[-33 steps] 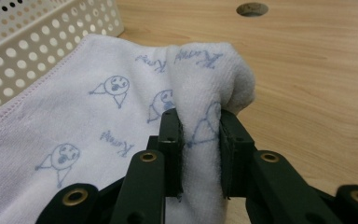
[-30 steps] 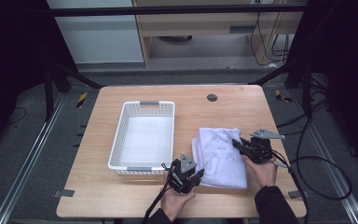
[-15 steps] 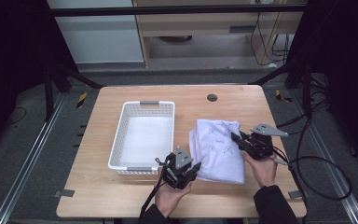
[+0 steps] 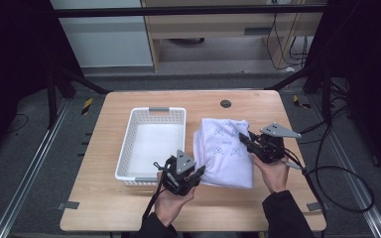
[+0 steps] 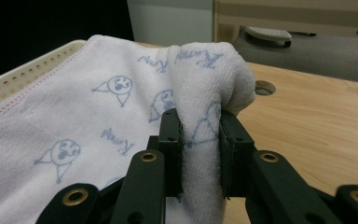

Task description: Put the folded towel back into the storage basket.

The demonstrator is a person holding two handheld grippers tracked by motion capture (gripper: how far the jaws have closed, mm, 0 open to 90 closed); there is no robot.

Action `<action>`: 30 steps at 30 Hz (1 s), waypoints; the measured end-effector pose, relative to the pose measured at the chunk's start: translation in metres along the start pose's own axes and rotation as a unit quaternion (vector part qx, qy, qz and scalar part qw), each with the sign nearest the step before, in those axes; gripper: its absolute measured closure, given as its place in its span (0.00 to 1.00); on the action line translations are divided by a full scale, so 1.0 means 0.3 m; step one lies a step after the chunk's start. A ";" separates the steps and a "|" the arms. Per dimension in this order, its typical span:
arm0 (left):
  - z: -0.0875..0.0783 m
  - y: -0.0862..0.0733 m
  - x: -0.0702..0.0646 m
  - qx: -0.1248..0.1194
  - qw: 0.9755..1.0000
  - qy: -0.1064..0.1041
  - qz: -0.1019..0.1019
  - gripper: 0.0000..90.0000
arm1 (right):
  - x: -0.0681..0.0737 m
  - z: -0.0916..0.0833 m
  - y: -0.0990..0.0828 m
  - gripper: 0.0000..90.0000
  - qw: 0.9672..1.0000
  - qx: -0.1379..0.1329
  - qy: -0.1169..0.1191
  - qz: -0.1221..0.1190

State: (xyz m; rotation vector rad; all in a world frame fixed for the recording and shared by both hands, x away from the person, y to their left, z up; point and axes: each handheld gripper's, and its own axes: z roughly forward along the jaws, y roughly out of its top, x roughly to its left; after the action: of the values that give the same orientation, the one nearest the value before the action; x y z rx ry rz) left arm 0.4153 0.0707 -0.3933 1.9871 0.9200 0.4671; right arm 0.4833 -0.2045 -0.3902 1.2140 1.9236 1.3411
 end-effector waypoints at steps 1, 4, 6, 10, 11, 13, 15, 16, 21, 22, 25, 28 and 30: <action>-0.006 0.003 0.006 0.000 1.000 0.001 0.000 0.81 | 0.005 0.002 0.007 0.82 1.000 -0.002 0.001 0.000; -0.019 0.011 0.017 -0.003 1.000 0.003 -0.001 0.81 | 0.016 0.008 0.024 0.82 1.000 -0.003 0.003 -0.003; -0.030 0.018 0.025 -0.004 1.000 0.006 0.004 0.81 | 0.027 0.011 0.041 0.82 1.000 -0.008 0.003 -0.003; -0.054 0.030 0.043 -0.010 1.000 0.009 0.005 0.81 | 0.042 0.013 0.065 0.82 1.000 -0.011 0.004 -0.005; -0.062 0.034 0.049 -0.011 1.000 0.011 0.006 0.81 | 0.047 0.015 0.072 0.82 1.000 -0.013 0.005 -0.005; -0.072 0.041 0.058 -0.013 1.000 0.013 0.008 0.81 | 0.057 0.019 0.086 0.82 1.000 -0.015 0.005 -0.005; -0.085 0.049 0.070 -0.016 1.000 0.016 0.011 0.81 | 0.067 0.025 0.099 0.82 1.000 -0.018 0.005 -0.007; -0.091 0.053 0.076 -0.018 1.000 0.017 0.009 0.81 | 0.071 0.028 0.104 0.82 1.000 -0.020 0.006 -0.006; -0.116 0.065 0.100 -0.019 0.999 0.025 0.012 0.81 | 0.092 0.042 0.131 0.82 1.000 -0.026 0.008 -0.006; -0.121 0.066 0.104 -0.019 0.999 0.027 0.013 0.81 | 0.096 0.045 0.136 0.82 1.000 -0.028 0.009 -0.004; -0.134 0.067 0.118 -0.021 0.999 0.032 0.011 0.81 | 0.118 0.057 0.158 0.82 0.999 -0.030 0.011 -0.009; -0.152 0.067 0.137 -0.025 0.999 0.035 0.008 0.81 | 0.132 0.067 0.170 0.82 0.999 -0.030 0.013 -0.011; -0.164 0.066 0.149 -0.026 0.999 0.037 0.008 0.81 | 0.144 0.074 0.181 0.82 0.999 -0.031 0.014 -0.014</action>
State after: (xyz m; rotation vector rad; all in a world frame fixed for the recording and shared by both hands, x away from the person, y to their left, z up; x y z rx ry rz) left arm 0.4226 0.1249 -0.3507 1.9416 0.9296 0.5711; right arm 0.5011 -0.1498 -0.3454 1.1395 1.8976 1.4001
